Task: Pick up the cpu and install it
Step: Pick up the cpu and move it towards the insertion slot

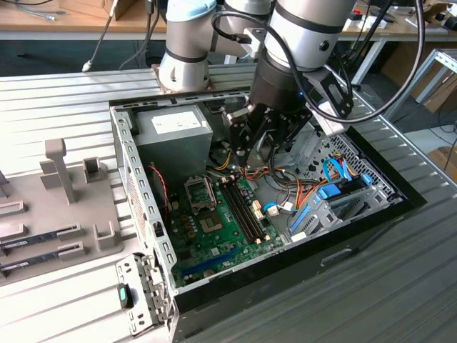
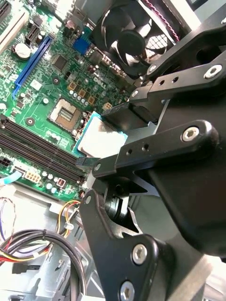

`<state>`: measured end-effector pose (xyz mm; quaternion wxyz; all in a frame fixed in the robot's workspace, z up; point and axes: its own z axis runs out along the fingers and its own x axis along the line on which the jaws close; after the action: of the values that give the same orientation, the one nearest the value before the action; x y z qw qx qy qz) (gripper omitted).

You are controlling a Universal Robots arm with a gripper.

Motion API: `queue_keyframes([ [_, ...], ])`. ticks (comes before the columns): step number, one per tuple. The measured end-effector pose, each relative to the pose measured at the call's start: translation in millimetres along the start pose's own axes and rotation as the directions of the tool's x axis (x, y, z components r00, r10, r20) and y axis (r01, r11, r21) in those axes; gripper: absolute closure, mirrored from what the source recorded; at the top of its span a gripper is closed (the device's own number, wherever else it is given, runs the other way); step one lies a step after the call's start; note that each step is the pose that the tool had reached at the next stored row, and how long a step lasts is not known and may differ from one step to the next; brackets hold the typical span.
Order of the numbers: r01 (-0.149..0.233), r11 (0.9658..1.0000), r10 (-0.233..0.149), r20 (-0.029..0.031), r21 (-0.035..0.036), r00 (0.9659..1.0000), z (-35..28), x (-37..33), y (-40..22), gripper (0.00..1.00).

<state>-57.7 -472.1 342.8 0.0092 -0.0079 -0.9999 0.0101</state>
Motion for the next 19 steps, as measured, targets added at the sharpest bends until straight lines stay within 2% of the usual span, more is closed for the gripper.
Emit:
queue_keyframes([
  [7, 0.000, 1.0000, 0.000, 0.0000, 0.0000, 1.0000, 2.2, -0.2, -12.1, 0.53],
  [19, 0.000, 1.0000, 0.000, 0.0000, 0.0000, 1.0000, 8.3, 2.5, -13.9, 0.53],
])
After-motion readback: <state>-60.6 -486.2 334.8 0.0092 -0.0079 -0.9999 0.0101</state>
